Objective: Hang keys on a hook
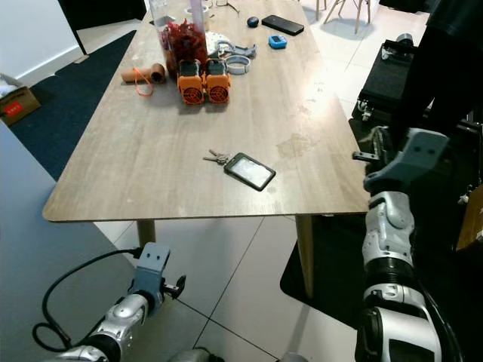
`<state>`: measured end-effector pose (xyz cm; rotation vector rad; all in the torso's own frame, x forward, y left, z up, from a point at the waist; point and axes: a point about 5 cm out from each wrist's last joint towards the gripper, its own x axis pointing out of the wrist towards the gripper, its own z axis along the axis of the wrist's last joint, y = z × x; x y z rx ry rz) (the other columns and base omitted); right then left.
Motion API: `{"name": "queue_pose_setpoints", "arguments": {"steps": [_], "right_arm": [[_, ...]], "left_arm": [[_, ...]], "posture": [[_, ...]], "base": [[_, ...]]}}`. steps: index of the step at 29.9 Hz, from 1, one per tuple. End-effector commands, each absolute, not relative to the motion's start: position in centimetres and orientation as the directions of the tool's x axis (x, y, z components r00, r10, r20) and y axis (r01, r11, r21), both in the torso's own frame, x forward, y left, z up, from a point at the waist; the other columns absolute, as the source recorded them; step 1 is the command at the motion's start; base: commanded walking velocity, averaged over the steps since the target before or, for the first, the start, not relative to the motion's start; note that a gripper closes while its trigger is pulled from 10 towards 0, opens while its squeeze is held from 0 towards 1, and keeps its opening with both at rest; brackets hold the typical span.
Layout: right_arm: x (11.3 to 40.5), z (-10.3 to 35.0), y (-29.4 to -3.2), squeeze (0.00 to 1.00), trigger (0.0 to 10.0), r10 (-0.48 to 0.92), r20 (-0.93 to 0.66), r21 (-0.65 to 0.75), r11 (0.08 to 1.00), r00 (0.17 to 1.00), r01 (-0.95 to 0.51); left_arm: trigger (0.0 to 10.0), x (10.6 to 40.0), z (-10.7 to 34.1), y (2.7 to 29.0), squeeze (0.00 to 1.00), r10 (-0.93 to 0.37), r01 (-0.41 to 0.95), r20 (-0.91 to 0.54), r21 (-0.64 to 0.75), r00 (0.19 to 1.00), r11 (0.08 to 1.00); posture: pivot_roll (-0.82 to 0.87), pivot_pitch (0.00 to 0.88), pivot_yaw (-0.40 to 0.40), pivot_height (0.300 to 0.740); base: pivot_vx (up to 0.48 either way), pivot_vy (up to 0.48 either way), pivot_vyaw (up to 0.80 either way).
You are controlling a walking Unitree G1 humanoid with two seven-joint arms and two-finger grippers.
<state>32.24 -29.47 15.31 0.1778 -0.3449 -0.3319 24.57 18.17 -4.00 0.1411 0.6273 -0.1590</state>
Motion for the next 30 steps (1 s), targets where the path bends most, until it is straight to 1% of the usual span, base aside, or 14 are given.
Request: {"name": "queue_pose_setpoints", "arguments": {"steps": [1,3,4,7,9,11,13,17,18,22,23,24,26,30], "right_arm": [[30.8,14.4,-31.6,0.00,0.0,-0.464,0.272,0.284,0.876,0.843,0.391],[28.4,12.6,-34.3,0.00,0.0,-0.598,0.204,0.345,0.785,0.775,0.515],[28.4,12.6,-34.3,0.00,0.0,-0.598,0.204,0.345,0.785,0.775,0.515],[24.5,9.3,-37.1,0.00,0.0,-0.731,0.080,0.393,0.648,0.678,0.653],[23.6,8.5,-37.6,0.00,0.0,-0.752,0.048,0.396,0.618,0.657,0.679],[21.3,5.6,-37.8,0.00,0.0,-0.775,-0.069,0.360,0.568,0.629,0.740],[20.5,4.5,-37.7,0.00,0.0,-0.774,-0.116,0.337,0.559,0.623,0.758],[17.7,-2.6,-33.2,0.00,0.0,-0.586,-0.489,0.149,0.674,0.646,0.724],[17.7,-2.6,-33.2,0.00,0.0,-0.586,-0.489,0.149,0.674,0.646,0.724],[15.9,-7.1,-27.4,0.00,0.0,-0.313,-0.728,0.121,0.817,0.610,0.564],[15.5,-7.7,-26.3,0.00,0.0,-0.253,-0.764,0.139,0.834,0.593,0.534],[15.5,-7.7,-26.3,0.00,0.0,-0.253,-0.764,0.139,0.834,0.593,0.534],[14.8,-9.0,-23.1,0.00,0.0,-0.111,-0.838,0.173,0.874,0.535,0.453],[14.7,-9.3,-22.5,0.00,0.0,-0.085,-0.850,0.174,0.887,0.520,0.428]], "left_arm": [[10.0,24.0,-4.3,19.1,0.00,-0.085,0.183,-0.606,0.102,0.791,0.978],[10.0,23.9,-4.3,19.2,0.00,-0.081,0.180,-0.607,0.104,0.791,0.978],[10.0,23.9,-4.3,19.2,0.00,-0.081,0.180,-0.607,0.104,0.791,0.978],[10.0,23.8,-4.4,19.5,0.00,-0.075,0.176,-0.608,0.107,0.790,0.979],[10.0,23.7,-4.4,19.5,0.00,-0.074,0.175,-0.609,0.107,0.790,0.979],[10.0,23.7,-4.4,19.6,0.00,-0.073,0.175,-0.611,0.109,0.789,0.979],[10.0,23.7,-4.4,19.6,0.00,-0.072,0.175,-0.611,0.110,0.788,0.978],[10.0,23.5,-4.6,19.3,0.00,-0.085,0.200,-0.622,0.117,0.778,0.973],[10.0,23.5,-4.6,19.3,0.00,-0.085,0.200,-0.622,0.117,0.778,0.973],[10.0,23.4,-4.7,19.1,0.00,-0.090,0.211,-0.630,0.120,0.771,0.970],[10.0,23.4,-4.8,19.1,0.00,-0.090,0.213,-0.631,0.121,0.770,0.970],[10.0,23.4,-4.8,19.1,0.00,-0.090,0.213,-0.631,0.121,0.770,0.970],[10.0,23.3,-4.8,19.1,0.00,-0.092,0.217,-0.635,0.123,0.767,0.968],[10.0,23.3,-4.8,19.1,0.00,-0.092,0.219,-0.636,0.123,0.766,0.968]], "posture": [[0.06,0.072,-0.003,0.740],[0.06,0.068,-0.007,0.740],[0.06,0.068,-0.007,0.740],[0.06,0.064,-0.009,0.740],[0.06,0.062,-0.010,0.740],[0.06,0.059,-0.010,0.740],[0.06,0.058,-0.010,0.740],[0.06,0.049,-0.008,0.740],[0.06,0.049,-0.008,0.740],[0.05,0.045,-0.006,0.740],[0.05,0.045,-0.006,0.740],[0.05,0.045,-0.006,0.740],[0.06,0.046,-0.003,0.740],[0.06,0.046,-0.003,0.740]], "base": [[0.000,0.000,0.00],[0.000,0.000,0.00],[0.000,0.000,0.00],[0.000,0.000,0.00],[0.000,0.000,0.00],[0.000,0.000,0.00],[0.000,0.000,0.00],[0.000,0.000,0.00],[0.000,0.000,0.00],[0.000,0.000,0.00],[0.000,0.000,0.00],[0.000,0.000,0.00],[0.000,0.000,0.00],[0.000,0.000,0.00]]}}
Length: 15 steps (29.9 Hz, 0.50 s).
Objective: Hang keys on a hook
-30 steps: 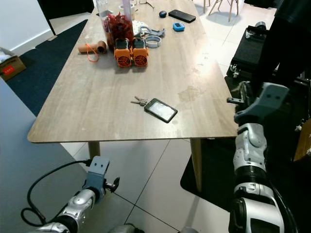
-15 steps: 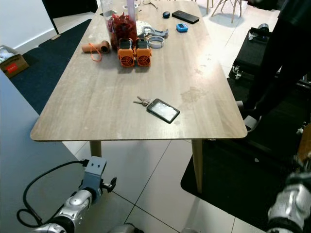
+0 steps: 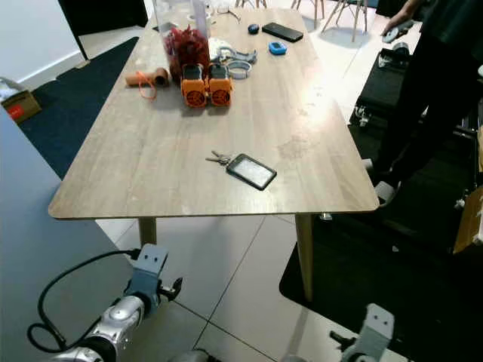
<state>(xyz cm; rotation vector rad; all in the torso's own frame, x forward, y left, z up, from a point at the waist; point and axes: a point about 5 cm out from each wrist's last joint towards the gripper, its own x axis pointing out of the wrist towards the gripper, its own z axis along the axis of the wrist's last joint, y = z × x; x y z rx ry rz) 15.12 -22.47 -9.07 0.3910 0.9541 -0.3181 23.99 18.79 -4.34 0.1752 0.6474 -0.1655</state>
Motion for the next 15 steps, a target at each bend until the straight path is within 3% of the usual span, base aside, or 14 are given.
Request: {"name": "queue_pose_setpoints", "arguments": {"steps": [1,11,14,15], "right_arm": [[14.8,-9.3,-22.3,0.00,0.0,-0.083,-0.851,0.170,0.891,0.519,0.421],[15.2,-9.4,-21.0,0.00,0.0,-0.029,-0.861,0.164,0.929,0.509,0.331],[14.6,-9.6,-21.2,0.00,0.0,-0.076,-0.886,-0.052,0.997,0.458,0.063],[15.0,-9.6,-20.0,0.00,0.0,0.029,-0.876,0.076,0.994,0.482,0.077]], "left_arm": [[10.0,23.3,-4.8,19.1,0.00,-0.091,0.218,-0.636,0.123,0.766,0.968],[10.0,23.1,-4.9,19.1,0.00,-0.090,0.221,-0.640,0.127,0.763,0.967],[10.0,23.1,-4.9,19.2,0.00,-0.092,0.224,-0.641,0.128,0.762,0.966],[10.0,23.1,-4.9,19.1,0.00,-0.094,0.227,-0.641,0.129,0.761,0.965]], "posture": [[0.06,0.052,-0.003,0.740],[0.06,0.060,-0.003,0.740],[0.06,0.060,0.000,0.740],[0.06,0.062,0.002,0.740]], "base": [[0.000,0.000,0.00],[0.000,0.000,0.00],[0.000,0.000,0.00],[0.000,0.000,0.00]]}}
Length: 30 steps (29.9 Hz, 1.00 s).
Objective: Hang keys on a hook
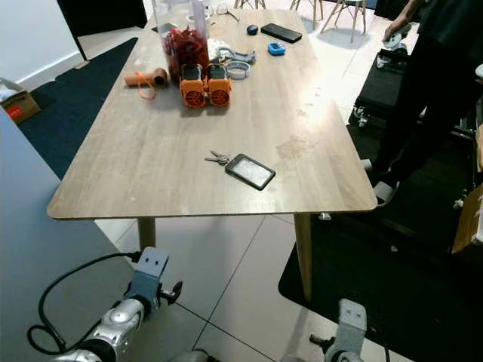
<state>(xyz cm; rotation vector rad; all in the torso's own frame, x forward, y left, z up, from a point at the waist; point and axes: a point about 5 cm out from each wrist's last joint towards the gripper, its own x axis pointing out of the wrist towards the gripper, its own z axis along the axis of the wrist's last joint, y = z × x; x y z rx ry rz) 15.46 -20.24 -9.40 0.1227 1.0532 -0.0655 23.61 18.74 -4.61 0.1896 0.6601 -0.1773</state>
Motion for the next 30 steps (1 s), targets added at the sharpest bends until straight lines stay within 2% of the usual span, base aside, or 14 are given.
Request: {"name": "queue_pose_setpoints", "arguments": {"steps": [1,2,3,5,6,7,8,11,12,13,14,16,19,30], "right_arm": [[15.3,-9.5,-19.0,0.00,0.0,0.107,-0.855,0.184,0.978,0.508,0.103],[15.4,-9.5,-18.3,0.00,0.8,0.168,-0.845,0.256,0.961,0.509,0.108],[15.1,-9.7,-18.6,0.00,1.6,0.121,-0.878,0.128,0.992,0.463,-0.017],[14.8,-9.8,-19.4,0.00,1.4,0.048,-0.899,-0.022,0.988,0.435,-0.155],[14.7,-9.9,-18.2,0.00,0.0,0.139,-0.890,0.140,0.990,0.435,-0.030],[14.6,-10.0,-17.6,0.00,2.2,0.194,-0.882,0.225,0.974,0.430,0.022],[14.0,-10.2,-18.3,0.00,2.9,0.129,-0.923,0.045,0.972,0.364,-0.232],[13.9,-10.2,-18.8,0.00,3.5,0.082,-0.927,-0.013,0.968,0.365,-0.251],[14.2,-10.1,-18.1,0.00,4.8,0.131,-0.911,0.105,0.991,0.392,-0.087],[14.3,-10.1,-18.3,0.00,9.2,0.123,-0.914,0.080,0.989,0.386,-0.126],[14.2,-10.1,-18.6,0.00,10.0,0.096,-0.924,0.008,0.973,0.370,-0.231],[13.8,-10.2,-19.0,0.00,10.0,0.061,-0.934,-0.062,0.943,0.353,-0.328],[14.0,-10.2,-18.5,0.00,10.0,0.103,-0.906,0.100,0.995,0.412,-0.029],[14.4,-9.9,-19.9,0.00,10.0,0.005,-0.904,-0.012,0.999,0.427,-0.037]], "left_arm": [[10.0,23.1,-4.9,19.1,0.00,-0.095,0.229,-0.642,0.129,0.761,0.965],[10.0,23.1,-4.9,19.1,0.00,-0.097,0.232,-0.642,0.130,0.761,0.964],[10.0,23.1,-4.9,19.1,0.00,-0.097,0.234,-0.642,0.132,0.761,0.963],[10.0,23.2,-4.9,19.1,0.00,-0.097,0.234,-0.641,0.132,0.761,0.963],[10.0,23.2,-4.9,19.1,0.00,-0.100,0.239,-0.641,0.133,0.761,0.962],[10.0,23.2,-4.9,19.0,0.00,-0.103,0.243,-0.641,0.134,0.760,0.961],[10.0,23.3,-4.8,19.0,0.00,-0.106,0.248,-0.641,0.136,0.760,0.959],[10.0,23.3,-4.8,19.0,0.00,-0.100,0.239,-0.639,0.134,0.763,0.962],[10.0,23.3,-4.8,19.0,0.00,-0.101,0.239,-0.639,0.133,0.763,0.962],[10.0,23.3,-4.8,19.0,0.00,-0.102,0.240,-0.639,0.134,0.763,0.961],[10.0,23.3,-4.8,19.1,0.00,-0.100,0.238,-0.638,0.134,0.763,0.962],[10.0,23.2,-4.8,19.1,0.00,-0.094,0.229,-0.638,0.131,0.764,0.965],[10.0,23.2,-4.9,19.0,0.00,-0.102,0.241,-0.640,0.134,0.762,0.961],[10.0,23.3,-4.8,19.1,0.00,-0.100,0.234,-0.639,0.130,0.763,0.963]], "posture": [[0.06,0.062,0.002,0.740],[0.06,0.062,0.002,0.740],[0.06,0.062,0.002,0.740],[0.06,0.062,0.003,0.740],[0.06,0.063,0.008,0.740],[0.06,0.063,0.008,0.740],[0.06,0.063,0.004,0.740],[0.07,0.062,0.007,0.740],[0.07,0.062,0.007,0.740],[0.07,0.062,0.007,0.740],[0.07,0.063,0.004,0.740],[0.06,0.062,0.007,0.740],[0.07,0.063,0.004,0.740],[0.06,0.063,0.006,0.740]], "base": [[0.000,0.000,0.00],[0.000,0.000,0.00],[0.000,0.000,0.00],[0.000,0.000,0.00],[0.000,0.000,0.00],[0.000,0.000,0.00],[0.000,0.000,0.00],[0.000,0.000,0.00],[0.000,0.000,0.00],[0.000,0.000,0.00],[0.000,0.000,0.00],[0.000,0.000,0.00],[0.000,0.000,0.00],[0.000,0.000,0.00]]}}
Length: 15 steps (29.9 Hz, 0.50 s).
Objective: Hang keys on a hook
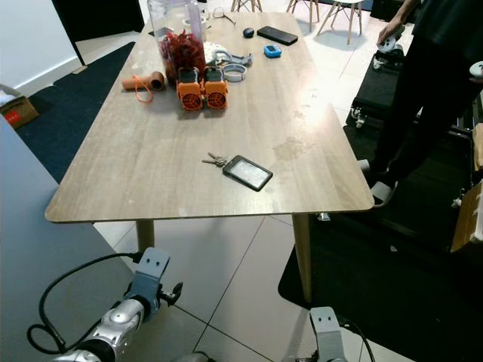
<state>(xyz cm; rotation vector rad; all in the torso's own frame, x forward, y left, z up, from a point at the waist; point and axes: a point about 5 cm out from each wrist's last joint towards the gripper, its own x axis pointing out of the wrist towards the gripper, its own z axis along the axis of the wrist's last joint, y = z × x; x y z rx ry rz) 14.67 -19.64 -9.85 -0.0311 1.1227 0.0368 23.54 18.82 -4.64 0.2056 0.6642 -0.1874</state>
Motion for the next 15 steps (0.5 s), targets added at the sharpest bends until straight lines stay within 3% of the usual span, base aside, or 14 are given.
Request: {"name": "queue_pose_setpoints", "arguments": {"steps": [1,3,5,6,9,15], "right_arm": [[14.3,-9.8,-21.2,0.00,10.0,-0.103,-0.901,-0.136,0.989,0.422,-0.049],[14.8,-9.3,-22.6,0.00,10.0,-0.191,-0.866,-0.214,0.977,0.462,0.003],[15.9,-8.6,-23.1,0.00,10.0,-0.215,-0.814,-0.212,0.975,0.539,0.069],[15.9,-8.6,-23.1,0.00,10.0,-0.215,-0.814,-0.212,0.975,0.539,0.069],[18.4,-6.6,-24.2,0.00,10.0,-0.260,-0.658,-0.245,0.961,0.707,0.125],[19.4,-5.4,-25.2,0.00,10.0,-0.315,-0.570,-0.296,0.940,0.759,0.168]], "left_arm": [[10.0,23.3,-4.8,19.1,0.00,-0.099,0.234,-0.638,0.130,0.763,0.963],[10.0,23.3,-4.8,19.1,0.00,-0.099,0.231,-0.637,0.128,0.764,0.964],[10.0,23.3,-4.8,19.1,0.00,-0.097,0.226,-0.635,0.124,0.766,0.966],[10.0,23.3,-4.8,19.1,0.00,-0.097,0.226,-0.635,0.124,0.766,0.966],[10.0,23.4,-4.7,19.2,0.00,-0.093,0.215,-0.633,0.120,0.769,0.969],[10.0,23.4,-4.7,19.2,0.00,-0.096,0.221,-0.634,0.121,0.767,0.968]], "posture": [[0.06,0.062,0.007,0.740],[0.07,0.063,0.007,0.740],[0.07,0.062,0.007,0.740],[0.07,0.062,0.007,0.740],[0.07,0.063,0.006,0.740],[0.06,0.063,0.010,0.740]], "base": [[0.000,0.000,0.00],[0.000,0.000,0.00],[0.000,0.000,0.00],[0.000,0.000,0.00],[0.000,0.000,0.00],[0.000,0.000,0.00]]}}
